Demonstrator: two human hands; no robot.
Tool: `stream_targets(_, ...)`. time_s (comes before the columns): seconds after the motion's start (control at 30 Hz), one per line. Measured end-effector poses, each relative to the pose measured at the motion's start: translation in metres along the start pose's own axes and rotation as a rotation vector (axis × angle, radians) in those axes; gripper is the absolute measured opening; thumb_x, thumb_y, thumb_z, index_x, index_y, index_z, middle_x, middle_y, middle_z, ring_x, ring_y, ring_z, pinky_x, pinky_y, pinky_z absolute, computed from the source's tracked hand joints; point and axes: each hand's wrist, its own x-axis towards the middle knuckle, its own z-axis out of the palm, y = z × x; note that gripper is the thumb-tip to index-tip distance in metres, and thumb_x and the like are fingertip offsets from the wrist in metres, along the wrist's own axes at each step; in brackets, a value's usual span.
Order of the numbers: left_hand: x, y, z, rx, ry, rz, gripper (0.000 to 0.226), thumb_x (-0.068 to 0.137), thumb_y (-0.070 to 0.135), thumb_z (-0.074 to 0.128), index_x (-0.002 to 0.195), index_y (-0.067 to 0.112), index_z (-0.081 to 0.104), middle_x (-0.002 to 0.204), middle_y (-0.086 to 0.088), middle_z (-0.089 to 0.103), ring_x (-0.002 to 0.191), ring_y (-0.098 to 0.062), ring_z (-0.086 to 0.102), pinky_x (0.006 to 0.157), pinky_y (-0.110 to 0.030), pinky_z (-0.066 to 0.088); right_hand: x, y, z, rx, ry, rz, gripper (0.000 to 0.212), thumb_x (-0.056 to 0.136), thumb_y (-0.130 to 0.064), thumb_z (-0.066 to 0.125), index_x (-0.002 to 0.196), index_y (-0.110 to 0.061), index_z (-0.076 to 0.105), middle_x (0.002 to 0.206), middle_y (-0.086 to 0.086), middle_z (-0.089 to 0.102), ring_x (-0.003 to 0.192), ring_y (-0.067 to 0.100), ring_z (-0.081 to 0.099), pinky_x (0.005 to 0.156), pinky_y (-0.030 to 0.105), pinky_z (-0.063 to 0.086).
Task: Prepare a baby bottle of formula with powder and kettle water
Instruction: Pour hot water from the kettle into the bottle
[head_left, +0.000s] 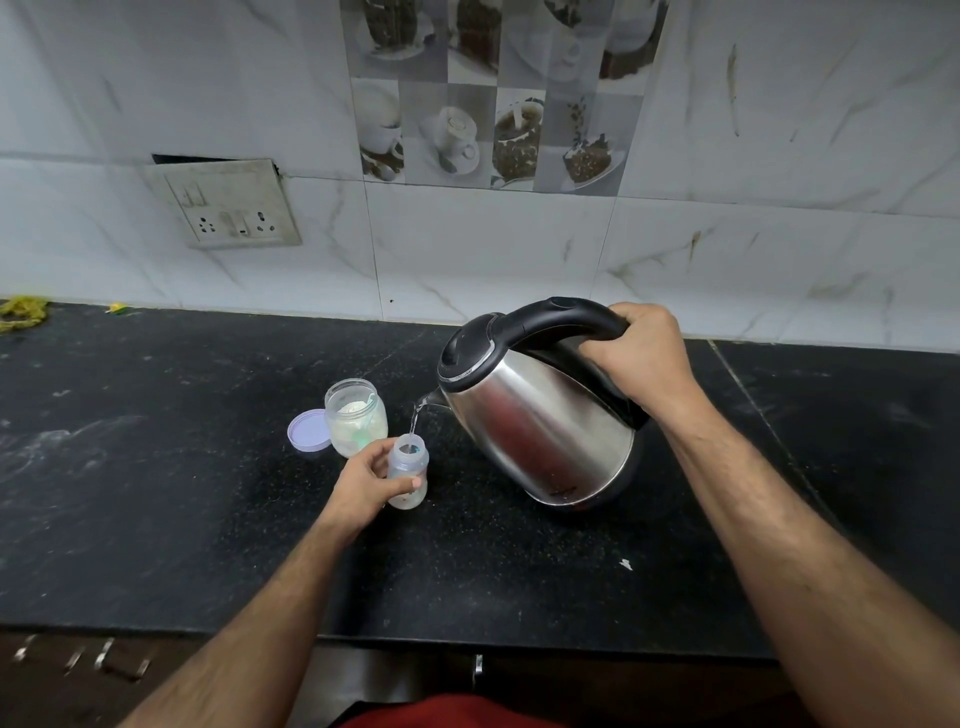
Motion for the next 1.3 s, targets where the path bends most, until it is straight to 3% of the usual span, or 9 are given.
stream_targets(0.3,-0.002,-0.002,-0.002,-0.001,0.006,0.003,0.063,0.068,-0.003,0.085,0.124,0.013,0.062,0.115,0.000,0.074,0.110,-0.014,0.068,0.099,-0.033,0.051,0.002,-0.002,-0.003,-0.004,0.004,0.026,0.017,0.053,-0.028,0.062,0.058,-0.013,0.057,0.041,-0.012,0.045,0.042,0.007,0.037,0.050,0.027,0.033)
stream_targets(0.5,-0.002,-0.002,-0.002,-0.013,0.005,0.008,0.064,0.069,-0.005,0.084,0.126,0.010,0.061,0.119,-0.004,0.072,0.113,-0.019,0.067,0.100,-0.035,0.051,0.001,-0.005,-0.003,-0.002,-0.008,0.005,0.009,0.052,-0.029,0.061,0.060,-0.026,0.058,0.039,-0.013,0.043,0.040,0.006,0.035,0.049,0.027,0.031)
stream_targets(0.6,-0.003,-0.003,-0.002,-0.011,0.007,0.013,0.064,0.069,-0.005,0.084,0.127,0.010,0.060,0.119,-0.003,0.072,0.113,-0.018,0.067,0.098,-0.031,0.051,0.001,-0.004,-0.002,0.002,-0.006,0.004,0.015,0.052,-0.029,0.061,0.065,-0.022,0.058,0.039,-0.012,0.043,0.040,0.006,0.035,0.049,0.027,0.032)
stream_targets(0.8,-0.003,-0.006,-0.002,-0.017,0.019,0.012,0.064,0.069,-0.009,0.082,0.127,0.008,0.060,0.119,-0.006,0.072,0.114,-0.023,0.066,0.103,-0.039,0.050,0.001,-0.003,-0.002,-0.012,0.002,0.000,0.021,0.052,-0.028,0.061,0.060,-0.010,0.055,0.040,-0.011,0.041,0.041,0.007,0.034,0.049,0.027,0.031)
stream_targets(1.3,-0.002,-0.012,-0.005,-0.026,0.012,-0.019,0.067,0.066,-0.005,0.085,0.125,0.013,0.062,0.118,-0.001,0.073,0.113,-0.016,0.067,0.104,-0.038,0.049,0.003,-0.008,-0.007,-0.023,0.011,0.010,0.023,0.054,-0.028,0.063,0.064,-0.008,0.060,0.040,-0.011,0.044,0.044,0.011,0.039,0.051,0.028,0.033)
